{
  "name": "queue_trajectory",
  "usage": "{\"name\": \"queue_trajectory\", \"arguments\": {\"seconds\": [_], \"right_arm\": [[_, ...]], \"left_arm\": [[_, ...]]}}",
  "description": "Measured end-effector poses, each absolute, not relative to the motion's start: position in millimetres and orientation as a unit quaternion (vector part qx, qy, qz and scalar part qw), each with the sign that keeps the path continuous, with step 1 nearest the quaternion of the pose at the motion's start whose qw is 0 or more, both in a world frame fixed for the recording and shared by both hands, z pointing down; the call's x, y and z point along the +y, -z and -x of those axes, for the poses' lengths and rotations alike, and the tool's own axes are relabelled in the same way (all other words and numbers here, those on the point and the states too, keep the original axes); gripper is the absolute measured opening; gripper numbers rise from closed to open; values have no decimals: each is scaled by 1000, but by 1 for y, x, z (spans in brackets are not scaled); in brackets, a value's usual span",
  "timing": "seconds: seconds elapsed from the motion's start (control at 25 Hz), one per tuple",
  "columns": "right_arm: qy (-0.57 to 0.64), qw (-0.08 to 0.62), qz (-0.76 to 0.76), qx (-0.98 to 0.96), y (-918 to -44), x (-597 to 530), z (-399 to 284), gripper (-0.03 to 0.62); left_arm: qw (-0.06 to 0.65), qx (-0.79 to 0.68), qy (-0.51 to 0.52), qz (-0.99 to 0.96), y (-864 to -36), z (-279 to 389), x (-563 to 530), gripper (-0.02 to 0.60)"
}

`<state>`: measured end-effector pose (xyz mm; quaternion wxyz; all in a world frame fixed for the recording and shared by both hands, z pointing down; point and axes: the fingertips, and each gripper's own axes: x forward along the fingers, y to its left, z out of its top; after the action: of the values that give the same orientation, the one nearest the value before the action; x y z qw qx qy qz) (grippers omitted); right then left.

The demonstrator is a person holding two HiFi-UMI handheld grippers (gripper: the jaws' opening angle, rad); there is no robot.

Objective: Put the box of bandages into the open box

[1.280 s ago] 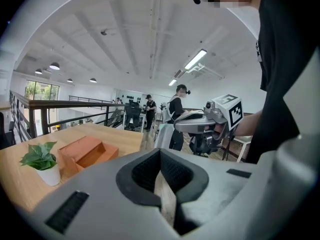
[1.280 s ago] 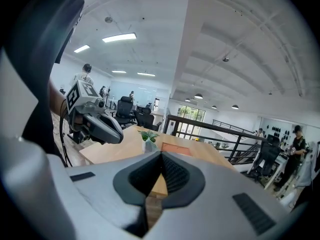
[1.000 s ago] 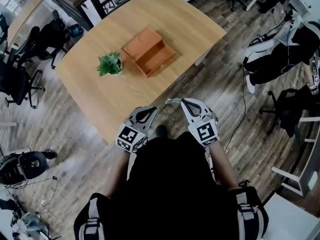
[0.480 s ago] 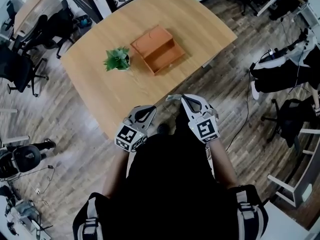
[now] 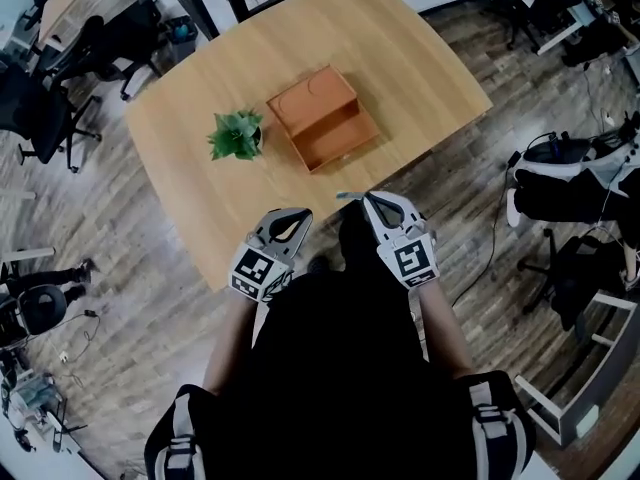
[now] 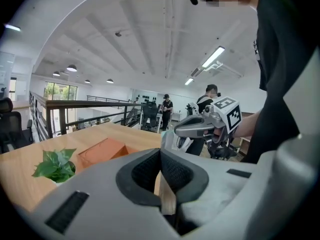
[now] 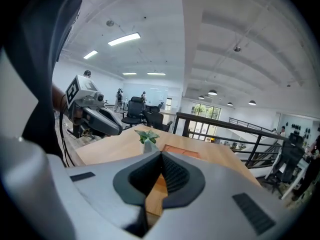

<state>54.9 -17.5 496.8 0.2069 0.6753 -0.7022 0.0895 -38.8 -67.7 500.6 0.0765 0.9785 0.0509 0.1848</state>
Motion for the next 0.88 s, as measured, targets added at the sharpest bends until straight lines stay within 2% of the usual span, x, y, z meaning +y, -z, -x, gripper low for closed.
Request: {"name": "queue_trajectory", "arguments": {"seconds": [0.48, 0.88], "right_arm": [[-111, 217, -624, -742, -525, -77, -140, 25], [-117, 230, -552, -793, -544, -123, -153, 25]], "left_arm": [[80, 2, -188, -979, -500, -53, -125, 20], [90, -68, -197, -974, -509, -65, -161, 20]]}}
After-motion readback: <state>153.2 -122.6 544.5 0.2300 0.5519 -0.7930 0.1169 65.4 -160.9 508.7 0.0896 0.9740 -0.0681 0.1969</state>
